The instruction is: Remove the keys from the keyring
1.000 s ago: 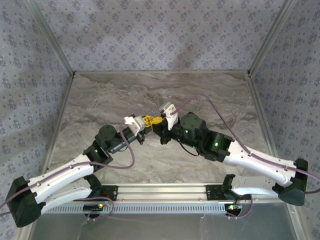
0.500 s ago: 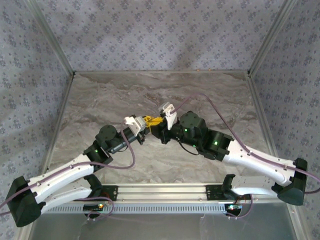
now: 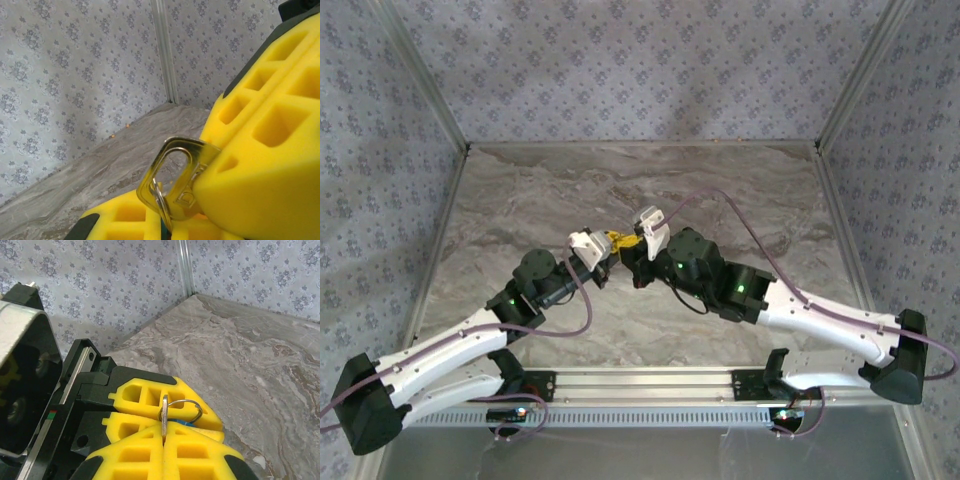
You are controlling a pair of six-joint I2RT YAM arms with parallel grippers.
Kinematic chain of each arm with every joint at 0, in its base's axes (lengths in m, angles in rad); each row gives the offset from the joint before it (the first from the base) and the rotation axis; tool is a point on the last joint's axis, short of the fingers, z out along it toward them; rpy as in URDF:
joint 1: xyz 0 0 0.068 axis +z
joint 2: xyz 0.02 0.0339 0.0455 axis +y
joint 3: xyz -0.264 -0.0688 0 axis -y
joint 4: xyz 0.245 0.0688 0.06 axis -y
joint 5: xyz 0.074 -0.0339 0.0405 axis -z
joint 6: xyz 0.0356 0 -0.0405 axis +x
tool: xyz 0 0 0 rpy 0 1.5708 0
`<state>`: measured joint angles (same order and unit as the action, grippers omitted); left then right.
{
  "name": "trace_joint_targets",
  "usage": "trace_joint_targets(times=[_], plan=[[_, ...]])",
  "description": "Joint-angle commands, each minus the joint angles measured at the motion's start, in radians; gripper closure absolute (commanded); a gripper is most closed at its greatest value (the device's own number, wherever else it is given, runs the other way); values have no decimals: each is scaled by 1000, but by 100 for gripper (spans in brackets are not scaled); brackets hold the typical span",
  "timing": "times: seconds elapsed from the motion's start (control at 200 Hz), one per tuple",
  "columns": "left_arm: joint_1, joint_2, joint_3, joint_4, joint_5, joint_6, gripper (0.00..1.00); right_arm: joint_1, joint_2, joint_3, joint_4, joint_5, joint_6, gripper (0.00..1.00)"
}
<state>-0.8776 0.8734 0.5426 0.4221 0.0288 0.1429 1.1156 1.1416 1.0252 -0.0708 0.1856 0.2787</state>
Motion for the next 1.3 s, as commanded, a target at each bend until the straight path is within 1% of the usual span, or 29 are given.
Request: trace_joint_targets(times=[0.0, 0.16, 0.26, 0.45, 0.66, 0.73, 0.775, 0.82, 1.015, 1.179, 1.254, 1.294], plan=[[-14, -53, 33, 55, 60, 7, 100, -36, -46, -50, -63, 3, -43, 100], [-14, -82, 28, -17, 83, 13, 100, -73, -129, -65, -76, -35, -130, 100], [-13, -94, 31, -42, 100, 24, 100, -84, -149, -68, -101, -96, -187, 100], [-14, -95, 86, -164, 141, 75, 100, -93, -203, -106, -102, -140, -323, 100], [-12, -103, 149, -278, 175, 118, 100, -120, -266, -130, -80, -198, -396, 100], [-7, -101, 169, -311, 196, 123, 100, -120, -289, -143, -71, -249, -433, 100], [-4, -99, 179, -328, 208, 123, 100, -116, -297, -143, -71, -238, -442, 100], [-1, -98, 188, -342, 212, 121, 100, -114, -303, -139, -86, -257, -469, 100], [30, -93, 218, -375, 248, 106, 100, -101, -323, -137, -119, -267, -537, 100], [51, -74, 241, -393, 295, 103, 100, -65, -309, -121, -144, -202, -592, 100], [51, -60, 248, -391, 325, 107, 100, -69, -285, -107, -145, -206, -595, 100], [51, -54, 250, -386, 341, 110, 100, -76, -273, -104, -141, -237, -590, 100]])
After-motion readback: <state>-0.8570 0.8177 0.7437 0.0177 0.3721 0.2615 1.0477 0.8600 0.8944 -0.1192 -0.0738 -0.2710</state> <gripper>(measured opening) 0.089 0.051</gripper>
